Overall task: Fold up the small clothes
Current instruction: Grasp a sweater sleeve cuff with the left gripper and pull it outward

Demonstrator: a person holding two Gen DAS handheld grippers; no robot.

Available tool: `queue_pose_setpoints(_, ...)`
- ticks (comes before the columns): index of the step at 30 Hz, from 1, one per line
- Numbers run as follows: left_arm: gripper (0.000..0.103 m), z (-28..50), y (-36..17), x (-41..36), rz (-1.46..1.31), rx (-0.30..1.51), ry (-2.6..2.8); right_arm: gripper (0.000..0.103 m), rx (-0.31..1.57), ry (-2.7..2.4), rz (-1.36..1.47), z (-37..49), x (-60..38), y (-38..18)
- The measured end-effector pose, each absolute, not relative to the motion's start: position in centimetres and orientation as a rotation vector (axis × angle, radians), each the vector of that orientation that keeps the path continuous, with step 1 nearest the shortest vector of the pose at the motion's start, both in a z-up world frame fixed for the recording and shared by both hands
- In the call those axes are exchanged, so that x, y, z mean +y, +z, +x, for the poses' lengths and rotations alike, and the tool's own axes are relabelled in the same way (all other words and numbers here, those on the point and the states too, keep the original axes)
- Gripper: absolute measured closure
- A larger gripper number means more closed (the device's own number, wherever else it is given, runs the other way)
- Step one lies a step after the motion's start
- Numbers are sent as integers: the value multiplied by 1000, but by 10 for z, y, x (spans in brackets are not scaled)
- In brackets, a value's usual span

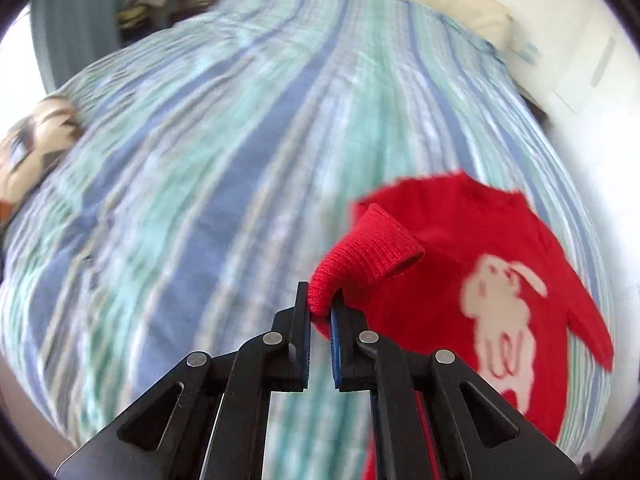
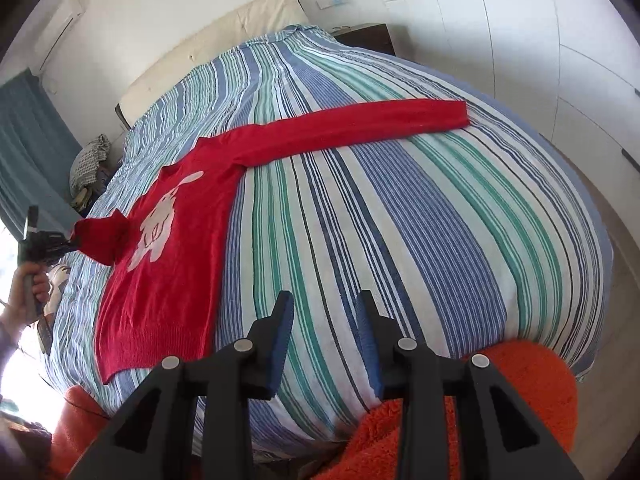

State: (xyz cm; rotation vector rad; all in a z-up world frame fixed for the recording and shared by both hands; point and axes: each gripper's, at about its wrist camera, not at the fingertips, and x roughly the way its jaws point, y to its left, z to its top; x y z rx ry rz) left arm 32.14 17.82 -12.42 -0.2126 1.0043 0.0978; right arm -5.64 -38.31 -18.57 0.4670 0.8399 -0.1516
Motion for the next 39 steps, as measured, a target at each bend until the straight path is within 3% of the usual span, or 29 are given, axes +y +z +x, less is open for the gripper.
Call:
queue_pose_setpoints(4, 97, 316, -143, 279, -232, 1029, 402, 71, 858, -130, 444, -50, -375, -188)
queue_pose_setpoints(8, 97, 309, -174, 321, -233, 1084, 528, 70, 876, -113, 394, -45, -364, -187)
queue_pose_setpoints(18, 98, 290, -230, 317, -315, 1164, 576, 71, 908, -134, 401, -43, -366, -193)
queue_pose_setpoints(35, 97, 293, -242, 316, -330, 1169, 536, 71, 946, -147, 381, -38, -363, -200)
queue_pose_setpoints(39, 93, 290, -243, 325, -377, 1164, 527, 71, 947, -151, 396, -39, -366, -202)
